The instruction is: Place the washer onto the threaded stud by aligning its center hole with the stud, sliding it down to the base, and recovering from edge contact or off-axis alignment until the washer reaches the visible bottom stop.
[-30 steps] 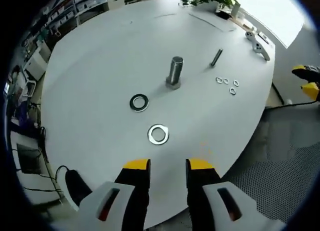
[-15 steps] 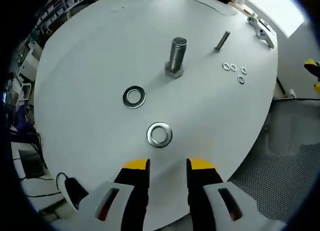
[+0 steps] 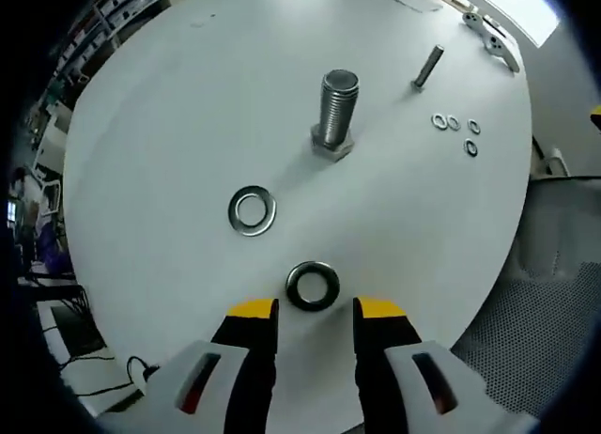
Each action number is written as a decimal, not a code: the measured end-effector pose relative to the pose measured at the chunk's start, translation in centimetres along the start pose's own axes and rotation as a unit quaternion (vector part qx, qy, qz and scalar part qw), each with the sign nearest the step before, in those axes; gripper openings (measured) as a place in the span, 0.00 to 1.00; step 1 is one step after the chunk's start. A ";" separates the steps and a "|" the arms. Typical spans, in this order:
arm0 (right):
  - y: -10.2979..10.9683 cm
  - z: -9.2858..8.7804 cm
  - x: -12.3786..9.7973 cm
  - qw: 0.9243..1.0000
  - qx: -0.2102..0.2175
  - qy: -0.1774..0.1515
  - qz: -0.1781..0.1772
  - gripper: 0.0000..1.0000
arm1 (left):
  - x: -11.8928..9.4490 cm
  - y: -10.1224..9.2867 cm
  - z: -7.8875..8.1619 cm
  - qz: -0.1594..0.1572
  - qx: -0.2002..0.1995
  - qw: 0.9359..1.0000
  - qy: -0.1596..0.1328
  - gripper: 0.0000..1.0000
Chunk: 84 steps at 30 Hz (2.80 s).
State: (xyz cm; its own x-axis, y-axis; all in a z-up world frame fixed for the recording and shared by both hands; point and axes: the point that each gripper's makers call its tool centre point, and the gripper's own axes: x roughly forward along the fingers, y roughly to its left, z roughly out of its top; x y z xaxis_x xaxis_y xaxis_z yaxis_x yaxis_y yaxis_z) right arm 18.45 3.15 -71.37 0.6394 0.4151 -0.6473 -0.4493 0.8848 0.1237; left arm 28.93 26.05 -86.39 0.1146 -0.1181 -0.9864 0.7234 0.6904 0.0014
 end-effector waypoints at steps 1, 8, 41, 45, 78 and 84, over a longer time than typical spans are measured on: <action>0.0 0.0 0.0 1.000 0.001 0.000 0.000 0.32 | 0.1 -0.1 0.0 -0.001 0.005 1.000 0.003 0.30; 0.0 -0.1 0.0 1.000 0.003 0.001 0.002 0.32 | 0.4 -0.2 0.6 0.000 0.023 1.000 0.017 0.29; 0.2 -0.1 0.0 1.000 -0.002 0.002 0.004 0.31 | 0.5 0.1 0.8 -0.001 0.016 0.999 0.033 0.25; 0.2 0.0 0.0 1.000 -0.002 0.001 0.005 0.31 | 0.5 0.1 0.8 -0.001 0.009 0.999 0.034 0.25; 0.1 0.2 -0.1 1.000 0.005 -0.004 0.001 0.31 | 0.2 0.3 0.3 -0.004 0.047 0.999 0.007 0.19; 0.1 0.2 -0.1 1.000 0.005 -0.004 0.002 0.31 | 0.2 0.2 0.2 -0.005 0.047 0.999 0.004 0.19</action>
State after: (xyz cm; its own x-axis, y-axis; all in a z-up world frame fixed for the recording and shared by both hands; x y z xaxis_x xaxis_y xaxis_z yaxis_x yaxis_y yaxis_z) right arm 18.48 3.24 -71.18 0.6418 0.4207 -0.6412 -0.4462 0.8848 0.1341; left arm 29.22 26.01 -86.56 0.1013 -0.1190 -0.9877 0.7849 0.6196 0.0058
